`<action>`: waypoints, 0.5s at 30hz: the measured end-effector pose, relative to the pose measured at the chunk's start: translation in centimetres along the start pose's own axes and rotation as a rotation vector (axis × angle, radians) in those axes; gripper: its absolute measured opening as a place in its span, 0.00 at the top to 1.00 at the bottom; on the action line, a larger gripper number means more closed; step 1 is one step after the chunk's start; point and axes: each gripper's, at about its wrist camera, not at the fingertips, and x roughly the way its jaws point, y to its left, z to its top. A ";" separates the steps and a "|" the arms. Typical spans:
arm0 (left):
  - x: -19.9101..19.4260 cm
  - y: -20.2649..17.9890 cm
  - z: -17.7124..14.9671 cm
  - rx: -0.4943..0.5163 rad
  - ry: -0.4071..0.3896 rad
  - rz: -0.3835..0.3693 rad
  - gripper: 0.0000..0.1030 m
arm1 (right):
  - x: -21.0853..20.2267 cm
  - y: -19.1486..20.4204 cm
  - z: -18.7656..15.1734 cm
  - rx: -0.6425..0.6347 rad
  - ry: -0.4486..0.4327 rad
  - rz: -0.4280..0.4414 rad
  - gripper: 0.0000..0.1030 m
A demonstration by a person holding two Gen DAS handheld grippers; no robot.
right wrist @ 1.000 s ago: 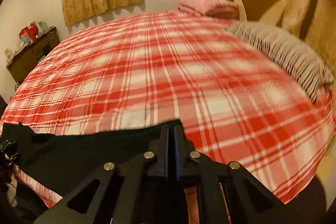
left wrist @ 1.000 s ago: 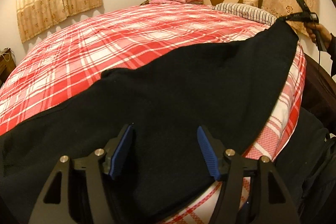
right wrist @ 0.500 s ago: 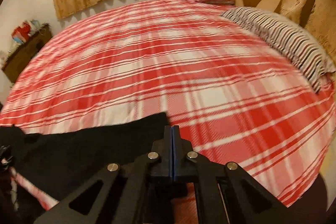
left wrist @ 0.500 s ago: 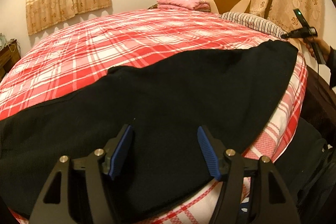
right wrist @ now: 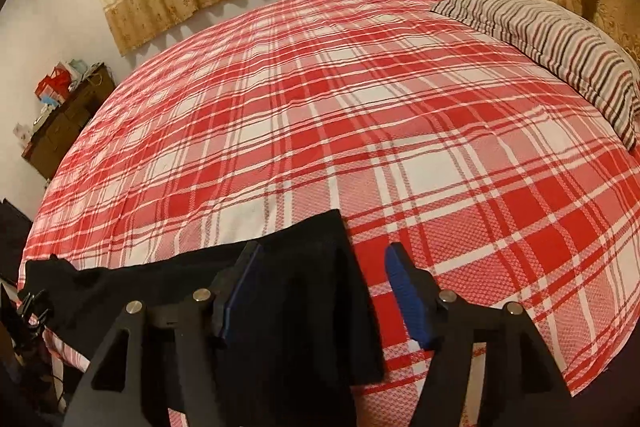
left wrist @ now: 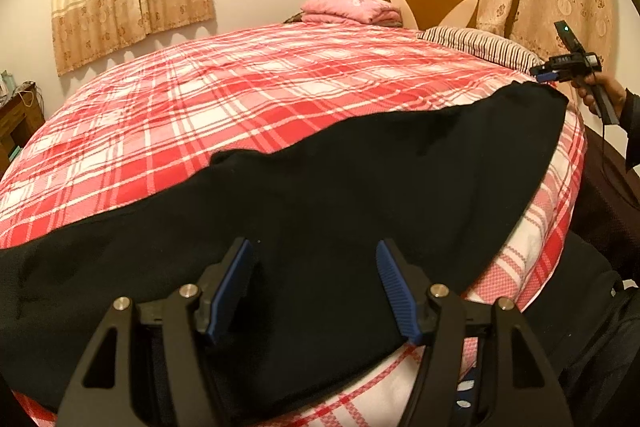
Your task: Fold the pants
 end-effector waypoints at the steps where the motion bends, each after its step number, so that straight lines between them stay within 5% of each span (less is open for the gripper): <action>1: 0.1 0.1 0.1 0.001 0.001 0.004 0.35 | 0.2 0.2 0.0 -0.007 0.011 -0.001 0.38; 4: 0.4 0.3 0.4 -0.011 -0.005 0.012 0.34 | 1.1 0.3 0.0 -0.019 0.047 -0.016 0.38; 5: 0.5 0.4 0.5 -0.018 -0.007 0.013 0.34 | 1.4 0.3 -0.1 -0.020 0.058 -0.017 0.48; 6: 0.6 0.5 0.6 -0.023 -0.008 0.014 0.34 | 1.8 0.3 -0.1 -0.028 0.073 -0.017 0.72; 8: 0.9 0.5 0.7 -0.025 -0.006 0.020 0.33 | 2.0 0.7 -0.3 -0.055 0.075 -0.007 0.90; 15: 0.8 0.4 0.9 -0.035 0.001 0.031 0.33 | -0.8 2.6 1.0 -0.113 -0.048 -0.031 0.98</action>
